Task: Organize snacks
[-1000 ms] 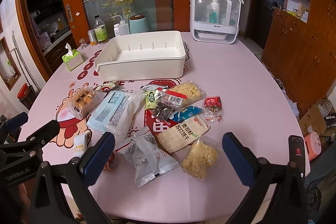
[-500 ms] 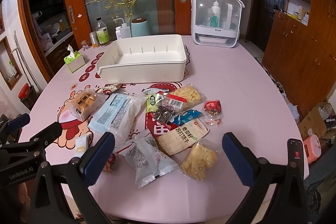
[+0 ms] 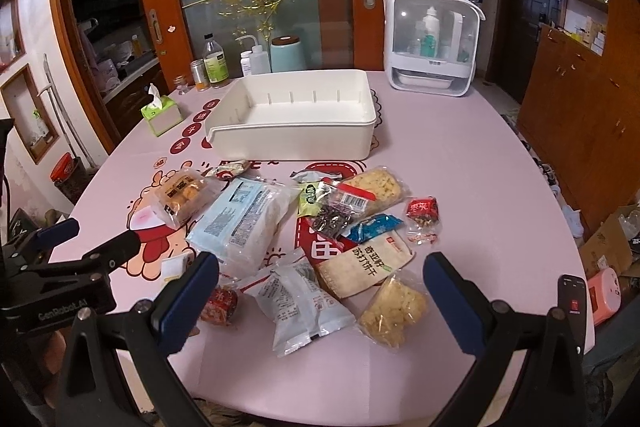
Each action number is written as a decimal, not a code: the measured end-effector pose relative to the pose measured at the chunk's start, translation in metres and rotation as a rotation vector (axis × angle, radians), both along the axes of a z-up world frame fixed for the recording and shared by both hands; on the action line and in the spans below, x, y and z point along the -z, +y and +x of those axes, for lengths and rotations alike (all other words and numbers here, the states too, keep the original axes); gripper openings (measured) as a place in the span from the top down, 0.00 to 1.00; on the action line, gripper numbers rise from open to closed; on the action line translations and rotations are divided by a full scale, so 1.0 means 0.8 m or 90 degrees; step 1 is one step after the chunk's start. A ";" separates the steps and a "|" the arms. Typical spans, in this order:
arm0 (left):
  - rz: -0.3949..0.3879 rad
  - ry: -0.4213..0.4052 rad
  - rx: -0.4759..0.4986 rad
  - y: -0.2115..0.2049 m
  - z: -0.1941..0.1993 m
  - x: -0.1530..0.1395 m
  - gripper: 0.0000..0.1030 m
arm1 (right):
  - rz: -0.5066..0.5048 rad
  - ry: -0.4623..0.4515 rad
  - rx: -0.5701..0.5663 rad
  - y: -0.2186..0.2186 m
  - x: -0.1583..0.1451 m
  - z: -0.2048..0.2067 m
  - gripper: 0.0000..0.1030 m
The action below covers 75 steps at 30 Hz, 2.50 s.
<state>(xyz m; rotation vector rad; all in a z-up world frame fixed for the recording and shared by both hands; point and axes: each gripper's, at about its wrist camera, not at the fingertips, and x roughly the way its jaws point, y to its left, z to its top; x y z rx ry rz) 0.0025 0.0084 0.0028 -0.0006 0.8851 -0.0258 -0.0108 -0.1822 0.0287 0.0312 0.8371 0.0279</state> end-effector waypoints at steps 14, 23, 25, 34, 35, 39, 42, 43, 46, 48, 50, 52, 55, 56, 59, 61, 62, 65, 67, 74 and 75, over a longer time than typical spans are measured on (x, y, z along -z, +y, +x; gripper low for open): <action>-0.001 0.003 0.002 0.001 0.001 0.003 0.00 | -0.012 0.008 -0.003 0.000 0.006 0.003 0.01; 0.000 0.009 0.013 0.010 0.009 0.017 0.00 | -0.029 0.017 -0.022 0.006 0.021 0.010 0.01; 0.019 0.022 -0.013 0.025 0.017 0.026 0.00 | -0.024 0.024 -0.027 0.002 0.028 0.011 0.02; 0.034 0.143 -0.063 0.086 0.043 0.101 0.00 | -0.014 0.111 -0.093 0.003 0.093 0.027 0.13; 0.028 0.162 -0.056 0.086 0.043 0.114 0.00 | -0.015 0.117 -0.101 0.006 0.099 0.028 0.14; 0.047 0.197 -0.035 0.068 0.040 0.145 0.00 | -0.030 0.150 -0.134 0.018 0.129 0.039 0.20; 0.055 0.217 -0.022 0.057 0.040 0.162 0.00 | -0.042 0.176 -0.146 0.023 0.148 0.049 0.26; 0.053 0.223 -0.021 0.054 0.044 0.167 0.00 | -0.045 0.181 -0.149 0.025 0.152 0.052 0.26; 0.040 0.239 -0.027 0.054 0.053 0.177 0.00 | -0.045 0.201 -0.159 0.028 0.166 0.062 0.26; 0.027 0.251 -0.033 0.056 0.060 0.184 0.00 | -0.040 0.213 -0.164 0.030 0.172 0.067 0.26; 0.023 0.261 -0.040 0.059 0.066 0.190 0.00 | -0.051 0.219 -0.165 0.032 0.178 0.071 0.26; 0.020 0.272 -0.046 0.059 0.070 0.196 0.00 | -0.060 0.220 -0.170 0.034 0.183 0.073 0.26; 0.019 0.285 -0.051 0.059 0.074 0.202 0.00 | -0.068 0.222 -0.178 0.038 0.188 0.076 0.26; 0.018 0.290 -0.052 0.058 0.075 0.205 0.00 | -0.065 0.227 -0.182 0.039 0.190 0.078 0.26; 0.006 0.301 -0.050 0.057 0.077 0.213 0.13 | -0.072 0.226 -0.188 0.040 0.194 0.080 0.26; -0.009 0.306 -0.049 0.057 0.078 0.217 0.15 | -0.077 0.221 -0.194 0.042 0.194 0.080 0.26; -0.008 0.304 -0.048 0.057 0.077 0.217 0.17 | -0.078 0.221 -0.196 0.042 0.194 0.080 0.26; -0.005 0.296 -0.034 0.052 0.074 0.212 0.35 | -0.083 0.218 -0.202 0.044 0.195 0.081 0.26; -0.002 0.286 -0.022 0.047 0.070 0.206 0.56 | -0.087 0.214 -0.207 0.046 0.196 0.080 0.27; -0.010 0.273 0.000 0.043 0.063 0.197 0.62 | -0.071 0.213 -0.210 0.044 0.194 0.074 0.42; -0.013 0.263 -0.001 0.045 0.061 0.193 0.62 | -0.075 0.212 -0.210 0.044 0.192 0.072 0.44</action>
